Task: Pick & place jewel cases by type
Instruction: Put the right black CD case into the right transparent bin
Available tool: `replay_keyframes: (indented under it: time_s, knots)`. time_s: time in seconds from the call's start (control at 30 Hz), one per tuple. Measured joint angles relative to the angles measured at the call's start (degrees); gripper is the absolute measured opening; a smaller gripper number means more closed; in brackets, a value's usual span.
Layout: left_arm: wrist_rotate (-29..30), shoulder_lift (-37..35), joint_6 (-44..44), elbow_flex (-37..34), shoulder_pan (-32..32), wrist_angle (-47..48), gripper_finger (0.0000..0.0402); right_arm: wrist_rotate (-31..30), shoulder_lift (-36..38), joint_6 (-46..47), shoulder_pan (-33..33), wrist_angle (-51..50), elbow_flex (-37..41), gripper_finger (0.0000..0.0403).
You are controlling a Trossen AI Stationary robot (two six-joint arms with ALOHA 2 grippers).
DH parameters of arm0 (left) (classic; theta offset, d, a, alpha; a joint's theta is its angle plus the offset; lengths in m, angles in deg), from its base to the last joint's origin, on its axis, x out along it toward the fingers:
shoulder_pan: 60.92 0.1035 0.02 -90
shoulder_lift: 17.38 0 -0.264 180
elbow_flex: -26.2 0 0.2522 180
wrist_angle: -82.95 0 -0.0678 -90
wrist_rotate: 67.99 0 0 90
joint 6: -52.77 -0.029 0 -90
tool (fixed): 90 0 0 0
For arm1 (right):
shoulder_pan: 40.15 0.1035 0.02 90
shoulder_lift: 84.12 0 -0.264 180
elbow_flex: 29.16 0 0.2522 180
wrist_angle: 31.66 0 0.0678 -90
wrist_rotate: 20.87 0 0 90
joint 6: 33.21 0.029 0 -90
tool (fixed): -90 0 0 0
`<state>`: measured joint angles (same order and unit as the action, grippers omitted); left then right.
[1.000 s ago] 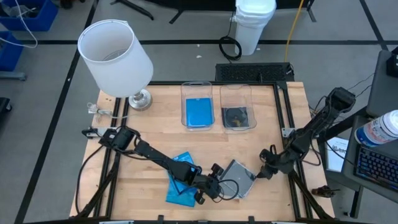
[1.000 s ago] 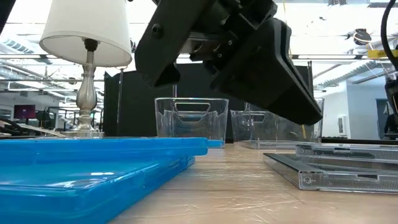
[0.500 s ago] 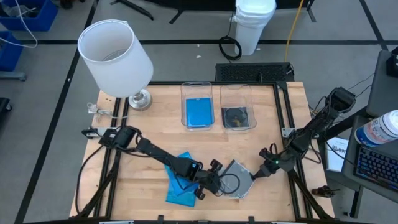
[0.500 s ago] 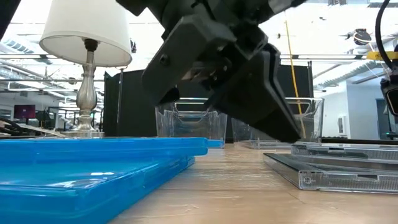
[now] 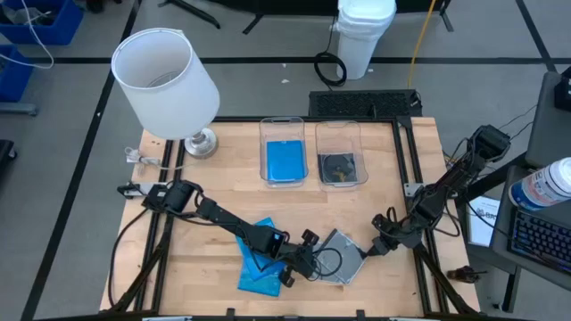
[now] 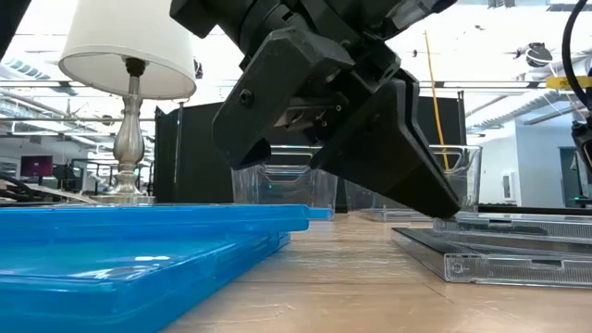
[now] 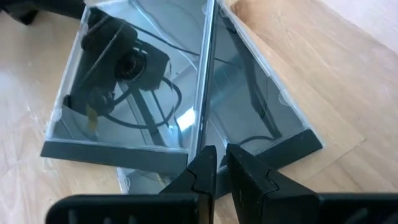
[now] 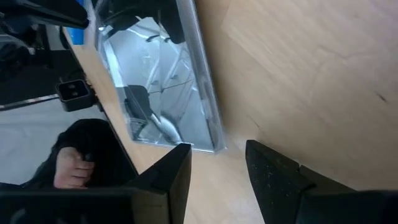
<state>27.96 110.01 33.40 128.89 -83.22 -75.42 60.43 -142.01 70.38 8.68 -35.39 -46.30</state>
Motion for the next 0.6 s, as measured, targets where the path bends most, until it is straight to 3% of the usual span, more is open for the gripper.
replay_keyframes:
  time_s: [0.6]
  knots:
    - [-1.64, 1.61, 1.38, -0.1, -0.26, -3.93, 0.0046, -2.0, -1.49, -2.82, -0.02, -1.17, 0.02, 0.0146]
